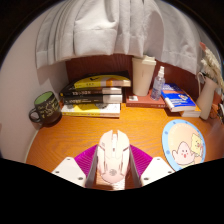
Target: Arrange mouse
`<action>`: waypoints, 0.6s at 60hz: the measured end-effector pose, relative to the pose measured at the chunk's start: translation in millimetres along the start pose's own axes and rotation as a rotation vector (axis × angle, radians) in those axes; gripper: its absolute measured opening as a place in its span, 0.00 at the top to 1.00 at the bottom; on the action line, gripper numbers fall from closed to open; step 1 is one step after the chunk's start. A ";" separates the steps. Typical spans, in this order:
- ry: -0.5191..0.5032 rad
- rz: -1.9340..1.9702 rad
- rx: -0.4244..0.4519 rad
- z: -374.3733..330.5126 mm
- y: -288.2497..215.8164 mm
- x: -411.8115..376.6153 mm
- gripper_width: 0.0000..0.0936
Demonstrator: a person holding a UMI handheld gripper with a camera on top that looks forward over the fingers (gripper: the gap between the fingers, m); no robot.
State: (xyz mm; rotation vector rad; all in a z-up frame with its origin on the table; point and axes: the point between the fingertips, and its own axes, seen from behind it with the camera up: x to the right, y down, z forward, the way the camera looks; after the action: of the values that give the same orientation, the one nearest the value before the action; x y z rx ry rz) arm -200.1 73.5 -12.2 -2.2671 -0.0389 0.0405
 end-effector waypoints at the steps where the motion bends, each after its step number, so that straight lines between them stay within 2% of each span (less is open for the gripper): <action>1: 0.007 -0.004 -0.006 0.6 0.9 1.6 0.42; 14: -0.036 -0.012 -0.072 1.9 1.8 1.6 0.59; 21: -0.071 -0.013 -0.109 -1.0 -3.8 1.7 0.64; 22: -0.078 -0.012 -0.105 -3.2 -7.6 1.5 0.60; 26: -0.111 -0.007 -0.075 -18.4 -30.3 3.7 0.60; 36: -0.090 -0.017 0.090 -78.0 -121.7 54.3 0.60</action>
State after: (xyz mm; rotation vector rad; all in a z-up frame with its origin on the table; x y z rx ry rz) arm -144.3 94.1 130.3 -2.1737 -0.1022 0.1320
